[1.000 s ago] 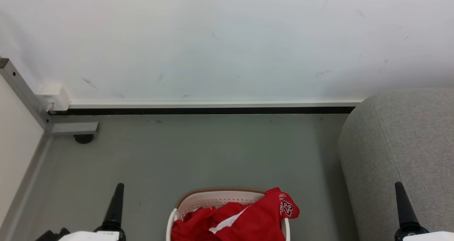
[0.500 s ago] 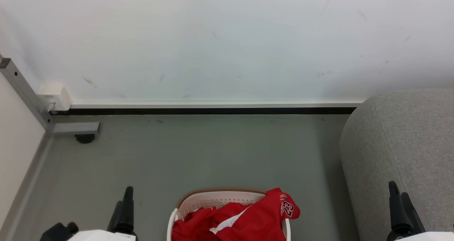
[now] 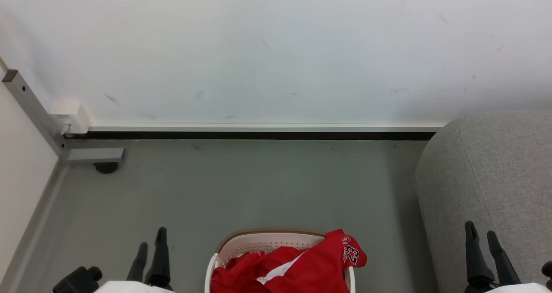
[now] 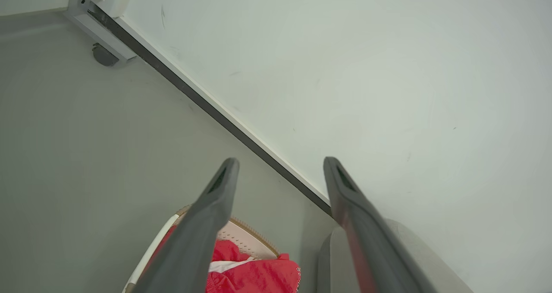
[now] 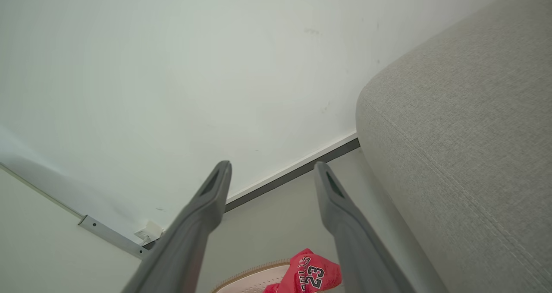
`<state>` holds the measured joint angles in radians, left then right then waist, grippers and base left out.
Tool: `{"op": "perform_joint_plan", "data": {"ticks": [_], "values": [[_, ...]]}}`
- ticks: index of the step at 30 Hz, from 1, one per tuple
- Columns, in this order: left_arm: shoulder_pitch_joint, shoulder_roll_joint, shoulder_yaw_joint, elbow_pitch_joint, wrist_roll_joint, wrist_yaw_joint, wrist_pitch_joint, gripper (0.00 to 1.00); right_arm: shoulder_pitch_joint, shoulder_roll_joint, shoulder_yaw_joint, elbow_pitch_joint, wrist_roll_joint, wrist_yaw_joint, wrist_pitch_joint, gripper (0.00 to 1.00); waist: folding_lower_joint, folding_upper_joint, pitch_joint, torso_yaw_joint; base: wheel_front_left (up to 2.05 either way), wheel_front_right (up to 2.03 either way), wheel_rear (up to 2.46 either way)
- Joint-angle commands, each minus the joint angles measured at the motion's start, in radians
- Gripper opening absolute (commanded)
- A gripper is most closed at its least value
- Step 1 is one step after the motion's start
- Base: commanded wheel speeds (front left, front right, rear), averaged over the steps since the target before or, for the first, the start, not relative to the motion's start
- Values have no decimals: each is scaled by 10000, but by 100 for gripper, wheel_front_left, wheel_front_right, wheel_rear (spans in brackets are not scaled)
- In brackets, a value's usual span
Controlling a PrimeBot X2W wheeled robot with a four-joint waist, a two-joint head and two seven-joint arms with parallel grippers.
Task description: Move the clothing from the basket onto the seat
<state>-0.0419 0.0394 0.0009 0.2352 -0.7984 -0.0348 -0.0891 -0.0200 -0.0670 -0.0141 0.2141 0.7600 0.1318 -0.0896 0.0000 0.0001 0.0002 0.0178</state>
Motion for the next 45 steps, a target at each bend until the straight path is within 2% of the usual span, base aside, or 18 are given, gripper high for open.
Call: {"op": "perform_joint_plan", "data": {"ticks": [1, 26, 45], "values": [[-42, 94, -11, -164, 392, 10, -94, 100, -43, -109, 17, -148, -330, -8, -82, 100, 0, -1, 0, 1, 0, 0, 0], [239, 116, -322, -599, 3391, 218, -786, 100, 184, -34, 54, -78, -3239, -13, -780, 100, 0, -1, 52, -72, 0, 0, 0], [384, 129, -535, -494, 5100, 344, -1218, 100, 393, 19, -97, 31, -4618, -16, -1213, 100, 0, -1, 33, -110, 0, 0, 0]]}}
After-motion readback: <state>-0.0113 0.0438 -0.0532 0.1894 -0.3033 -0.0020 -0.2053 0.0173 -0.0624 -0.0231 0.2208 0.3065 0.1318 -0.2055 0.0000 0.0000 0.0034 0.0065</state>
